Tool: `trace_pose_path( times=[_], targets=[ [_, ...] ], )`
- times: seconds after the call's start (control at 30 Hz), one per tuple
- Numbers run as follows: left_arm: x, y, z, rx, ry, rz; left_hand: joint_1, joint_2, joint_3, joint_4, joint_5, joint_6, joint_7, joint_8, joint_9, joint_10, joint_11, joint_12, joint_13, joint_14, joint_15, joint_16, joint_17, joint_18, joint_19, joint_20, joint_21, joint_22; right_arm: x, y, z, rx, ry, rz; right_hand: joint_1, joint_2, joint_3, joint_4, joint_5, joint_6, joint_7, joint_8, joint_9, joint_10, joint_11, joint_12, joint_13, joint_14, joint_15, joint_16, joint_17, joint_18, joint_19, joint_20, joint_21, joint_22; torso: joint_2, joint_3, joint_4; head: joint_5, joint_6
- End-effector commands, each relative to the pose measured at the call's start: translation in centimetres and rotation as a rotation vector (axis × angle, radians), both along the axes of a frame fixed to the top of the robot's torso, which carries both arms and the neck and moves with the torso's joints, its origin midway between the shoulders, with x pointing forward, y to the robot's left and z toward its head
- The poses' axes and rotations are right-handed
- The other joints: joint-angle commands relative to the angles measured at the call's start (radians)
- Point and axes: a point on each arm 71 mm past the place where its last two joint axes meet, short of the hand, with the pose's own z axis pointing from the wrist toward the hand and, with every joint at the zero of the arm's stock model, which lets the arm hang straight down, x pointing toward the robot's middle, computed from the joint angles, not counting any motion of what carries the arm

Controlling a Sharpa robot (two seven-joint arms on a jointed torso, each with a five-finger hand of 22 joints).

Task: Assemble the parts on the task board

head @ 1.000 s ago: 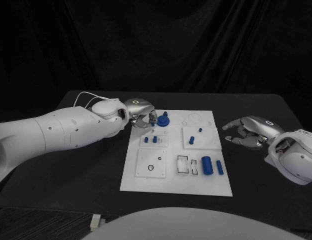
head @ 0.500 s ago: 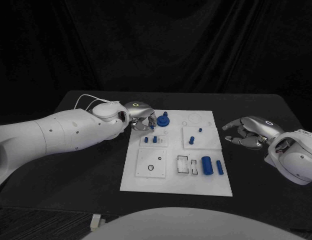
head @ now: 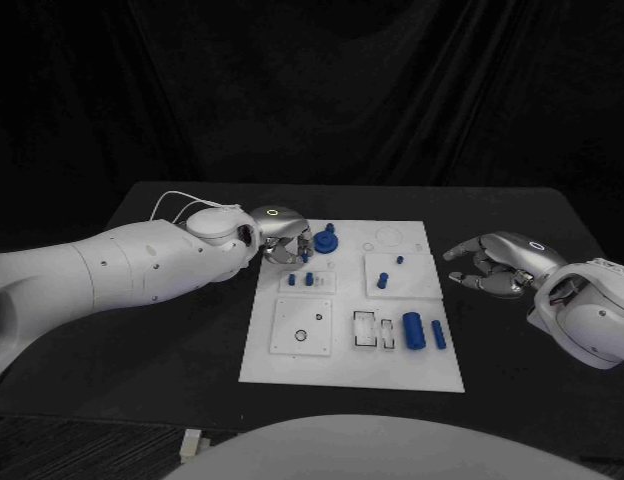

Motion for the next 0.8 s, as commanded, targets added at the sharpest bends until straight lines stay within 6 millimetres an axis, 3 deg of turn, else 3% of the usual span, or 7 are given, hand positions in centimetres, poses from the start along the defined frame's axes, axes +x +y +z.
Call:
trace_pose_path(
  times=[0.03,0.8],
  targets=[
    [-0.11,-0.24,-0.17,0.001,0.017,-0.002,-0.008,0.005,-0.002,-0.005,-0.004,0.003,0.003,0.002,0.000,0.001,0.008,-0.004,-0.001,-0.003,0.001,-0.005,-0.001,-0.010,0.009,-0.002,-0.004,0.216,-0.07,-0.04,-0.10,-0.003,0.005,-0.004,0.008,0.000,0.008,-0.001,0.004,0.006,0.000,-0.004,-0.001,0.106,0.006,0.003,0.262,0.106,0.007,0.006,0.263,0.015,0.000,0.005,-0.005,0.088,0.000,0.0001,-0.0005,0.000,0.000],
    [-0.25,-0.33,-0.62,0.018,0.043,0.011,0.000,0.004,0.002,-0.014,0.001,0.006,0.005,0.000,-0.001,0.002,0.011,-0.012,-0.008,-0.010,0.003,-0.013,-0.012,-0.009,0.006,0.000,-0.008,0.215,-0.17,-0.04,-0.10,-0.003,0.007,-0.004,0.009,-0.001,0.010,-0.003,0.004,0.008,0.000,-0.003,-0.002,0.106,0.006,0.003,0.262,0.106,0.006,0.006,0.263,0.015,0.000,0.005,-0.005,0.088,0.000,-0.0001,0.0014,0.001,0.000]
  ],
)
